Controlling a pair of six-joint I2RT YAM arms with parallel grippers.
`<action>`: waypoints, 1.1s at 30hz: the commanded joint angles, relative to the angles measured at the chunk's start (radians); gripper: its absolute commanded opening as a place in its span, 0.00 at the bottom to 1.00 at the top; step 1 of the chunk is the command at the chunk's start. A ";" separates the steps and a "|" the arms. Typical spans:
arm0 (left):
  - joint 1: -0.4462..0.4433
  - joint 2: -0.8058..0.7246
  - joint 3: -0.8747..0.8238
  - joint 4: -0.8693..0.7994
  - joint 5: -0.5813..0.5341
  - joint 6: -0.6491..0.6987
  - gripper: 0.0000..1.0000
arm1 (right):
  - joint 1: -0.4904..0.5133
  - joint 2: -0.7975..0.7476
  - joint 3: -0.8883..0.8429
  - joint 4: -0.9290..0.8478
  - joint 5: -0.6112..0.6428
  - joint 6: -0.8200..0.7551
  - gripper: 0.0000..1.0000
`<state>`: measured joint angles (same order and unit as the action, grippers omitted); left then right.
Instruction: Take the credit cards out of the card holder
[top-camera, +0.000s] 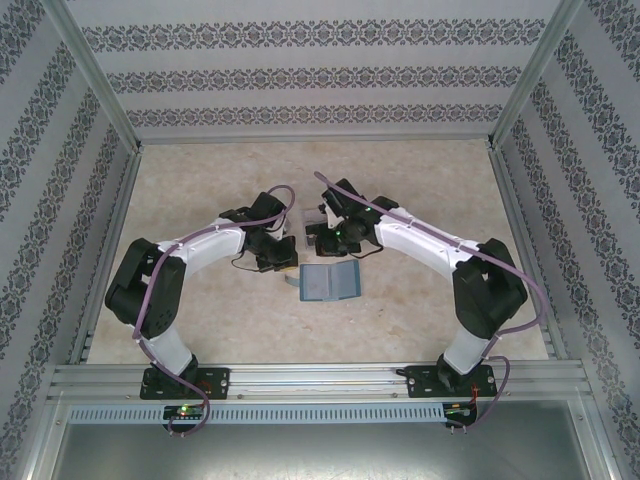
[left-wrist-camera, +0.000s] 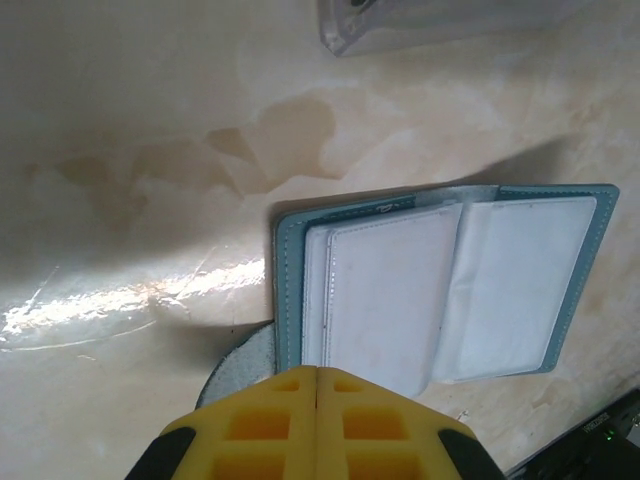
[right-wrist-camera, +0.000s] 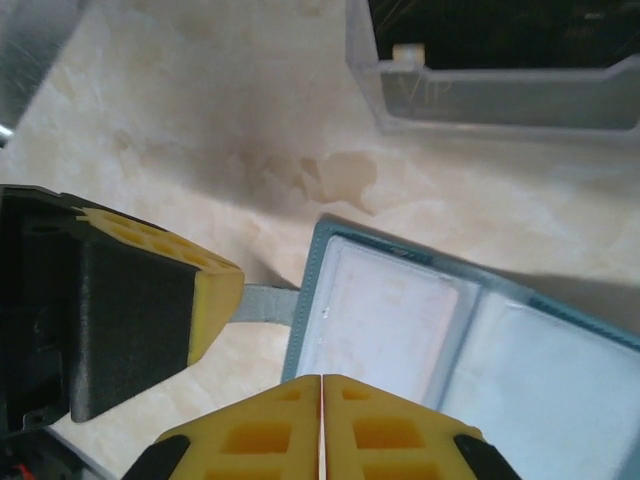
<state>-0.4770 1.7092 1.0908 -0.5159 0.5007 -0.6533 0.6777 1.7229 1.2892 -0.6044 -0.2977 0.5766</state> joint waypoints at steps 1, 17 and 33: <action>-0.008 0.006 0.017 0.003 0.046 0.022 0.01 | 0.022 0.038 -0.030 0.042 -0.052 0.084 0.13; -0.020 0.112 -0.035 -0.003 -0.011 0.058 0.00 | 0.071 0.181 -0.026 0.064 -0.076 0.152 0.17; -0.019 0.113 -0.078 0.015 -0.005 0.060 0.00 | 0.088 0.228 0.005 -0.017 -0.014 0.143 0.31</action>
<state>-0.4854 1.8095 1.0363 -0.4808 0.5129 -0.6132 0.7555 1.9381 1.2732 -0.5594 -0.3550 0.7238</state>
